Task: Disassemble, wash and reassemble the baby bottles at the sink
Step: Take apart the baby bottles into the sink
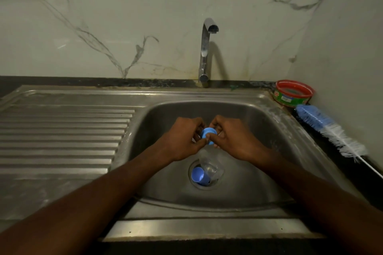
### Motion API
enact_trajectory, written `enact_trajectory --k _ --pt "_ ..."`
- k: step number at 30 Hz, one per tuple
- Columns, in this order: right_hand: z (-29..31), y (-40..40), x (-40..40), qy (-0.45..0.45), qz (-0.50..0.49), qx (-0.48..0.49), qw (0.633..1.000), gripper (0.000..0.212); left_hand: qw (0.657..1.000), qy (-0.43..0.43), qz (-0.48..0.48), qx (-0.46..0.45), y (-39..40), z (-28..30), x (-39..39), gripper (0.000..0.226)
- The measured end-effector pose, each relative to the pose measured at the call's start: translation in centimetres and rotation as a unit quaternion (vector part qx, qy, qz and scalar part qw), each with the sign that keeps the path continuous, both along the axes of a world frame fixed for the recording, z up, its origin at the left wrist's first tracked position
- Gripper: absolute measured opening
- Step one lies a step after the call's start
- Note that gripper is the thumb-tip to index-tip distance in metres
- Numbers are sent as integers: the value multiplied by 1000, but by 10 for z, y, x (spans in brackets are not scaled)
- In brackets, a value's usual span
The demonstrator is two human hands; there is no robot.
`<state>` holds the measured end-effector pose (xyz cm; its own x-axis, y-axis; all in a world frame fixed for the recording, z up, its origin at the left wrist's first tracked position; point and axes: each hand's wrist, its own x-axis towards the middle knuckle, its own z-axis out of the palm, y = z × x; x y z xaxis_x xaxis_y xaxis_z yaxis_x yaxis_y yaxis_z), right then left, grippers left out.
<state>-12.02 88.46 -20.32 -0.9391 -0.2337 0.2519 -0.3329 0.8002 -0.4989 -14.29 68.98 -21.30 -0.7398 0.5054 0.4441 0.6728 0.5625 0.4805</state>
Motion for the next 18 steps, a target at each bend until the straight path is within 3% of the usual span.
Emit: enact_trajectory --k 8,18 --pt "5 4 2 22 -8 -16 1000 28 999 -11 24 37 0 -1 -3 38" --pt "-3 6 -6 -18 -25 10 999 14 999 -31 17 -20 2 -7 -4 34"
